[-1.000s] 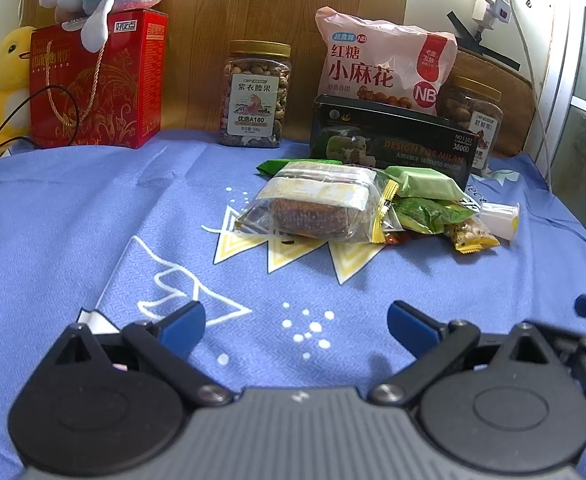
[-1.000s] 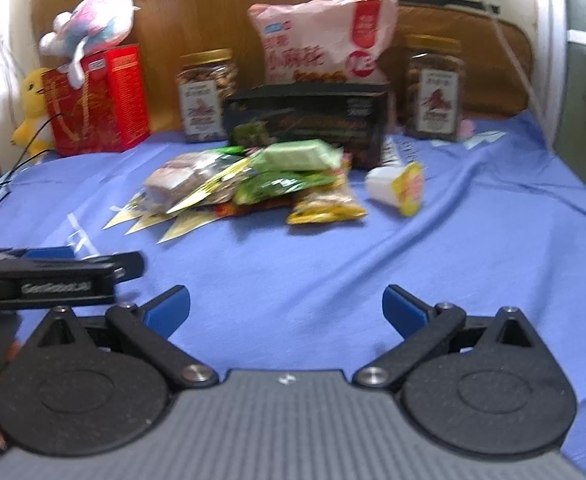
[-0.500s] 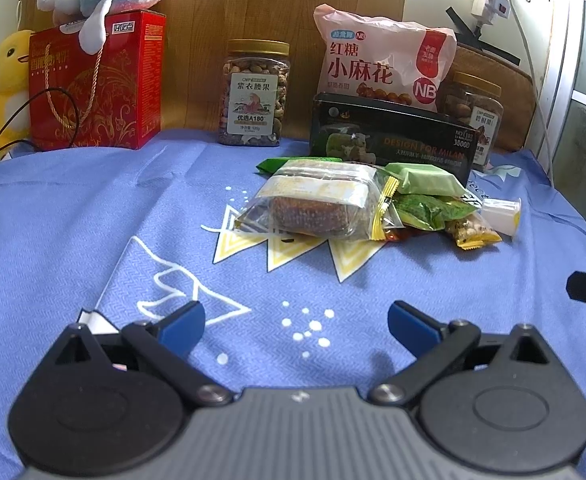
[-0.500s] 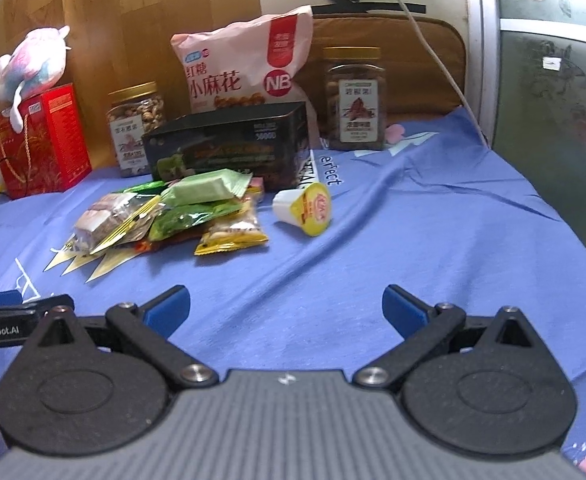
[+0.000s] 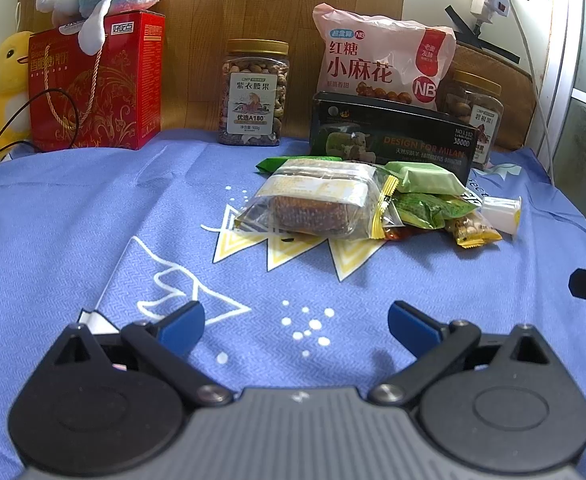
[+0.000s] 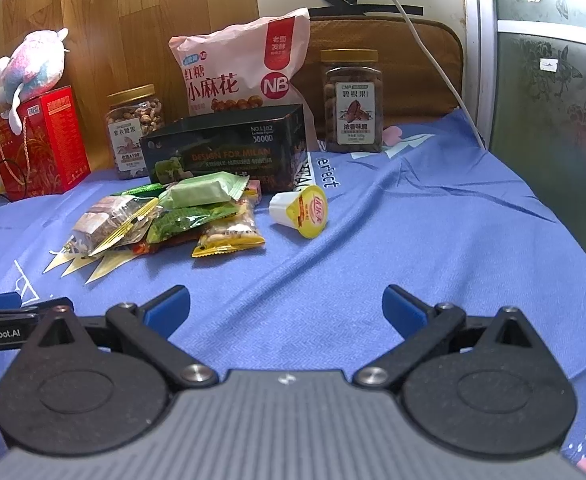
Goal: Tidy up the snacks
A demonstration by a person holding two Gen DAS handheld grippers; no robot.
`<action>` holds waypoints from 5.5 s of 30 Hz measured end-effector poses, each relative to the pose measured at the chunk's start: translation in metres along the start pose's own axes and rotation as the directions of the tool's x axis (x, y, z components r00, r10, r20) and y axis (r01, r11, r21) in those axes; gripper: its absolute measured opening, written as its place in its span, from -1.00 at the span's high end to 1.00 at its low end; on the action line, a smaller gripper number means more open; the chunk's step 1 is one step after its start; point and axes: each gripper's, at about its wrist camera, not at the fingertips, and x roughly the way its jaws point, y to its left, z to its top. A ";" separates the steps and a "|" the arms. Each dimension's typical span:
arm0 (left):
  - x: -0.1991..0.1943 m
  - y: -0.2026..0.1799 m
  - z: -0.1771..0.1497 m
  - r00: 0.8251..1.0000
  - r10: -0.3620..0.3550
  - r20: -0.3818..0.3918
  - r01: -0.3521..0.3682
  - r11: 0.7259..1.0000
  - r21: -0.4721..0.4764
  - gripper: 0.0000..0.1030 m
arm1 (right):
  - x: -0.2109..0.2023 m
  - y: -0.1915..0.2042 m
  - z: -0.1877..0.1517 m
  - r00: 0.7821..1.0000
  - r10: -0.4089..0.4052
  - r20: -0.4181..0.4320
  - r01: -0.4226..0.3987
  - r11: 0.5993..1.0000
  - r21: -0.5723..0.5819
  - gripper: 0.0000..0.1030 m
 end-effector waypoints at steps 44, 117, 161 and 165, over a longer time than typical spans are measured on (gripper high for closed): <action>-0.011 0.025 0.001 0.995 -0.083 0.054 0.089 0.990 -0.106 -0.98 | 0.018 0.059 0.012 0.999 -0.015 -0.041 0.008 0.986 -0.166 -1.00; 0.100 0.004 0.205 0.892 -0.451 -0.031 0.446 0.889 -0.108 0.09 | 0.111 0.060 0.130 0.894 0.449 0.014 -0.444 0.888 -0.118 0.06; 0.193 -0.013 0.206 0.930 -0.004 -0.366 -0.038 0.994 -0.107 0.77 | 0.236 -0.045 0.160 0.905 0.195 -0.379 -0.151 0.978 0.143 0.52; 0.177 -0.014 0.200 0.911 -0.032 -0.411 -0.022 0.992 -0.127 0.72 | 0.237 -0.051 0.164 0.866 0.235 -0.441 -0.179 0.970 0.165 0.51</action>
